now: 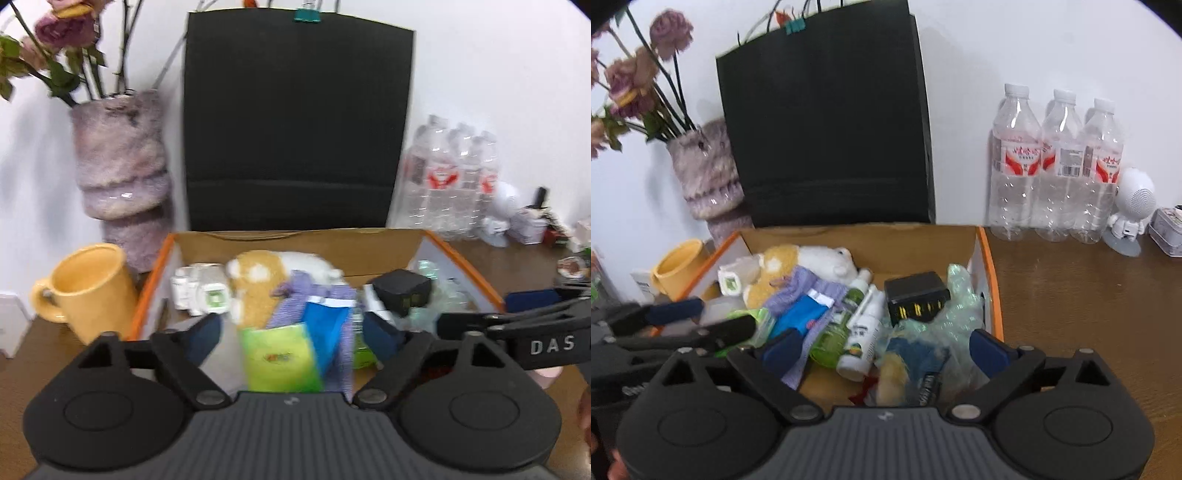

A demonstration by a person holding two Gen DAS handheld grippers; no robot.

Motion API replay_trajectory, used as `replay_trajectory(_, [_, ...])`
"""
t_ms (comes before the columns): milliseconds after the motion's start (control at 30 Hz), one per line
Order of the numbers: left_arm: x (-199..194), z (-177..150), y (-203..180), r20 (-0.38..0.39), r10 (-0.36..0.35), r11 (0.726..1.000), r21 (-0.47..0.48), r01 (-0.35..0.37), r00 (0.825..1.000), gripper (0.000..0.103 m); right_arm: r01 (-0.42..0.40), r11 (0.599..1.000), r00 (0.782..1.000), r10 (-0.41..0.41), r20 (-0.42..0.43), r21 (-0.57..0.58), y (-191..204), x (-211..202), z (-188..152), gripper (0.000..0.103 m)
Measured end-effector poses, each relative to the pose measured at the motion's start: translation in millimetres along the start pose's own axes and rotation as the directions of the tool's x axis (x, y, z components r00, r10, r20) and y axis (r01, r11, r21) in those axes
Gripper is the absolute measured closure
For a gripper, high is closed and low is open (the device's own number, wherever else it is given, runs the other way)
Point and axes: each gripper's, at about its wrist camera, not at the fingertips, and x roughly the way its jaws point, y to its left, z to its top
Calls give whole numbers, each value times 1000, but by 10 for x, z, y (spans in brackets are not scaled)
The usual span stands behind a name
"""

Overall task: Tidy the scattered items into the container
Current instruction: 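Open both tools to drop the tissue pack and snack packet into the box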

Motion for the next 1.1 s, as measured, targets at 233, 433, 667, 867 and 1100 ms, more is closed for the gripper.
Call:
replay_trajectory(233, [10,21,43,-58,-12,1000,-4,12,998,0,62,997,997,-60,-57,43,-31,26,22,1])
replay_trajectory(433, [11,22,13,-92,3,999,37,1,996,0,82,993,994,-76,-82,80,-62,-3,39,0])
replay_trajectory(667, [-55,56,27,-167,88,993,89,-73,982,0,43,997,983,-32,-179,59,-55,-39,100,0])
replay_trajectory(867, [-107,113,85,-226,34,999,39,-26,974,0,59,998,976,-53,-212,25,26,-112,96,0])
replay_trajectory(1100, [-110,129,45,-264,23,999,38,-14,964,0,70,997,967,-64,-248,14,74,-129,85,0])
